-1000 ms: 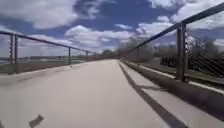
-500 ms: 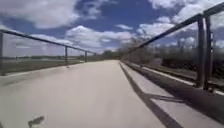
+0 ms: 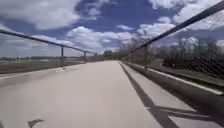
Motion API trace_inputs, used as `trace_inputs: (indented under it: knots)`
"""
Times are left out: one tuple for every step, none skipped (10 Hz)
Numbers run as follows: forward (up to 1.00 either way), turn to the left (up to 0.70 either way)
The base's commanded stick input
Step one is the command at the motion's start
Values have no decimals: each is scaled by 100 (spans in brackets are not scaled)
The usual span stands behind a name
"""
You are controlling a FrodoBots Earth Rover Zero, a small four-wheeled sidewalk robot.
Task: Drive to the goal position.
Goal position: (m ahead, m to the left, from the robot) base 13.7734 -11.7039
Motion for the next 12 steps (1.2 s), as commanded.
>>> trace_inputs:
  knots:
    - [100, 0]
    - [100, 0]
    - [100, 0]
    - [100, 0]
    - [100, 0]
    - [100, 0]
    - [100, 0]
    - [100, 0]
    - [100, 0]
    - [100, 0]
    - [100, 0]
    - [100, 0]
